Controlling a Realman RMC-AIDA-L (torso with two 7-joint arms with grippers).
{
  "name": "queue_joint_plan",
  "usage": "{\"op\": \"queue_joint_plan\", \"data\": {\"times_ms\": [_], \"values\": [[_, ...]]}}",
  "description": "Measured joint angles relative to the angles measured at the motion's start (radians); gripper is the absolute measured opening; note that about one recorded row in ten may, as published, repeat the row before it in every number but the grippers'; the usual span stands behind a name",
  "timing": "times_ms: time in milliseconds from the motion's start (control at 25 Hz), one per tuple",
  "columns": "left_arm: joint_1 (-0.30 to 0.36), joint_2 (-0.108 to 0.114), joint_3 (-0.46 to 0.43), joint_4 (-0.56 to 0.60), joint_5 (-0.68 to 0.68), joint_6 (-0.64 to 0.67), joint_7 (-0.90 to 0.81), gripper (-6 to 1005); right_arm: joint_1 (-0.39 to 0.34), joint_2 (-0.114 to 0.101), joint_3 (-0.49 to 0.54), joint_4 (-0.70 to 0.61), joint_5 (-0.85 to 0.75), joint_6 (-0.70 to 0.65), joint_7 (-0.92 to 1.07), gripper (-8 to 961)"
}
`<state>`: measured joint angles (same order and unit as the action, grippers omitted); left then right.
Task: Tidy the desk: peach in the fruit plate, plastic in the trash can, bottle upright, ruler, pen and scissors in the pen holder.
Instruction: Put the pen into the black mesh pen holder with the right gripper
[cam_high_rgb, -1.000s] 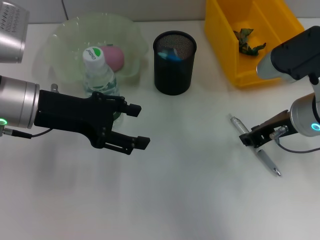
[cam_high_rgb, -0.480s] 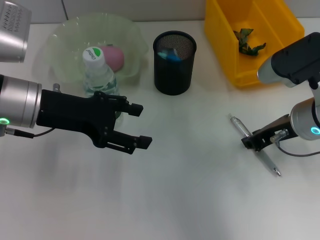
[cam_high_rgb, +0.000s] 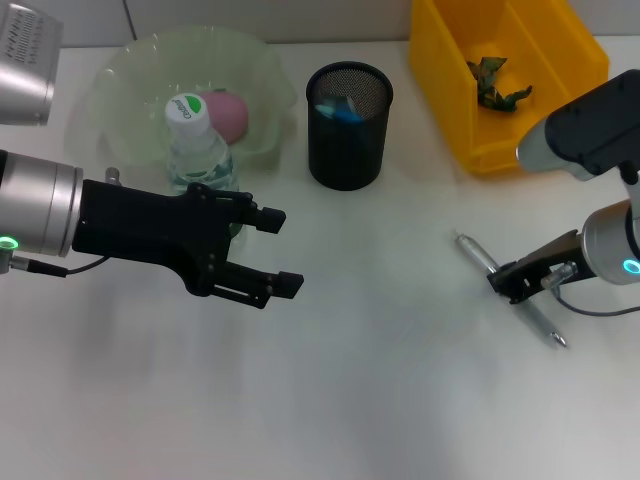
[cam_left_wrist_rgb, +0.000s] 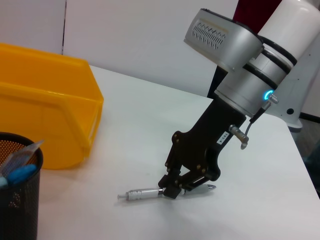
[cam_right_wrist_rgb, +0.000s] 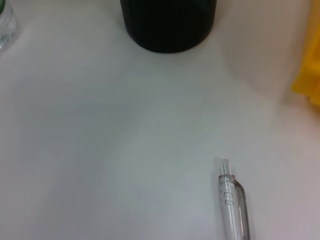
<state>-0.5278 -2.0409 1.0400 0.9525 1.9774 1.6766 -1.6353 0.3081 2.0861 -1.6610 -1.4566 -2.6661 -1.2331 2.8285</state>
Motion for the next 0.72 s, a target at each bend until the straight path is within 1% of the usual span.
{"op": "queue_joint_plan", "data": {"times_ms": [120,160,200,240,360,400,440,560,600,640,720], "values": [[0.001,0.0,0.0,0.0,0.0,0.0,0.0,857,-0.039,-0.002,0.003,-0.072,0.002,0.008,-0.002,120],[0.001,0.0,0.0,0.001,0.0,0.0,-0.001,857,-0.057,-0.002,0.005,-0.109,0.003,0.011,-0.004,120],[0.003,0.0,0.0,0.003,0.0,0.0,-0.001,857,-0.093,-0.003,0.014,-0.184,0.011,0.02,-0.011,121],[0.003,0.0,0.0,0.003,0.0,0.0,-0.001,857,-0.093,-0.003,0.014,-0.184,0.011,0.02,-0.011,121],[0.004,0.0,0.0,0.005,0.0,0.0,-0.001,856,-0.139,-0.002,0.071,-0.271,0.108,0.058,-0.074,122],[0.004,-0.001,0.0,0.005,0.0,0.0,-0.001,857,-0.163,0.0,0.131,-0.281,0.257,0.123,-0.173,122],[0.004,-0.001,0.0,0.005,-0.001,0.0,-0.001,857,-0.163,0.0,0.131,-0.281,0.257,0.123,-0.173,123],[0.006,-0.003,0.0,0.006,-0.004,0.0,-0.001,857,-0.18,-0.003,0.186,-0.214,0.549,0.255,-0.375,124],[0.006,-0.004,0.0,0.005,-0.005,0.0,-0.001,857,-0.169,-0.004,0.21,-0.105,0.803,0.338,-0.583,124],[0.006,-0.004,0.0,0.005,-0.005,0.0,-0.001,857,-0.169,-0.004,0.21,-0.105,0.803,0.338,-0.583,124],[0.008,-0.004,0.0,0.002,-0.005,0.0,0.0,856,-0.129,-0.003,0.218,0.065,1.096,0.372,-0.829,125]]}}
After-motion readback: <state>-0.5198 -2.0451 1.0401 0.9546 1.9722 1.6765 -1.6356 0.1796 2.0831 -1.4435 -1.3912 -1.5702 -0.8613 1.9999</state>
